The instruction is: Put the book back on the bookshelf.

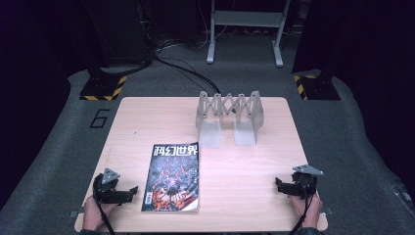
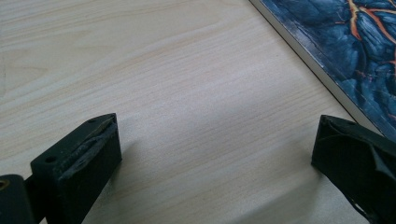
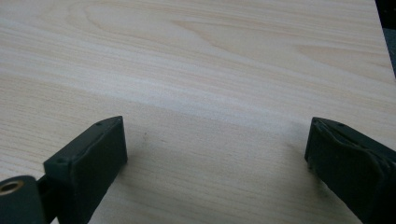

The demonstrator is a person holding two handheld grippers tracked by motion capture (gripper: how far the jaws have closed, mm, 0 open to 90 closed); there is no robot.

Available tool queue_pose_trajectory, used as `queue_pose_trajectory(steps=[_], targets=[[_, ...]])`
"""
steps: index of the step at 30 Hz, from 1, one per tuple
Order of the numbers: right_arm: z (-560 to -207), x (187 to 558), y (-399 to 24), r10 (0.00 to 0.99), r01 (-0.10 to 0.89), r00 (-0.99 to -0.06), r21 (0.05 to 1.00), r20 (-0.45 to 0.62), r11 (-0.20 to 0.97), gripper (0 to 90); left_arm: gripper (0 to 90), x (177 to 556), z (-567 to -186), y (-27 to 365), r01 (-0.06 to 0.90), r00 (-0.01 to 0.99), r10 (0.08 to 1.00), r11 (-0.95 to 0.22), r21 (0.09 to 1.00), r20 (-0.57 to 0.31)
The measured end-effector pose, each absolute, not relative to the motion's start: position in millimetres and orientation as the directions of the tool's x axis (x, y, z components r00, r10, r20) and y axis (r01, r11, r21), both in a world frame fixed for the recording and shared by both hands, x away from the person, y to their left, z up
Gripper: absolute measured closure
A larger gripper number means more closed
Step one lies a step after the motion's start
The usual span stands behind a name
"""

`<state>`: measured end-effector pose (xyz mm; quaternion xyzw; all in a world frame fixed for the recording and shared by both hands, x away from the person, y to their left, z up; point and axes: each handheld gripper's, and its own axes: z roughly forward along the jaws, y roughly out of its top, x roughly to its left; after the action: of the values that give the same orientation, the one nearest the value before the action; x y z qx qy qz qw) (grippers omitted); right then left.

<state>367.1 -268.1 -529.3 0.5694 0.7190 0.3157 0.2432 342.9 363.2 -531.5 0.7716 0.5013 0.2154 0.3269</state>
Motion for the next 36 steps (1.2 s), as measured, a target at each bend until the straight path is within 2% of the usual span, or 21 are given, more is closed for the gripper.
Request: queue_pose_trajectory(steps=[12, 19, 29, 36], targets=[[-529.2, 367.8, -267.8, 0.972, 0.668, -0.235, 0.728, 0.007, 0.156, 4.6, 1.3, 341.3, -531.2, 364.0, 0.643, 0.378, 0.926, -0.263, 0.719, 0.001], [-529.2, 368.2, -268.1, 0.971, 0.667, -0.238, 0.728, 0.002, 0.161, 4.6, 0.9, 344.4, -523.2, 360.3, 0.651, 0.355, 0.934, -0.217, 0.727, -0.039], [-529.2, 368.1, -267.9, 0.972, 0.666, -0.233, 0.729, 0.003, 0.158, 5.3, 2.8, 368.1, -509.2, 317.5, 0.638, 0.459, 0.886, -0.277, 0.719, -0.066], [-529.4, 368.1, -268.2, 0.973, 0.662, -0.230, 0.734, 0.003, 0.154, 6.3, 6.6, 383.9, -517.3, 295.6, 0.652, 0.499, 0.865, -0.329, 0.683, -0.059]])
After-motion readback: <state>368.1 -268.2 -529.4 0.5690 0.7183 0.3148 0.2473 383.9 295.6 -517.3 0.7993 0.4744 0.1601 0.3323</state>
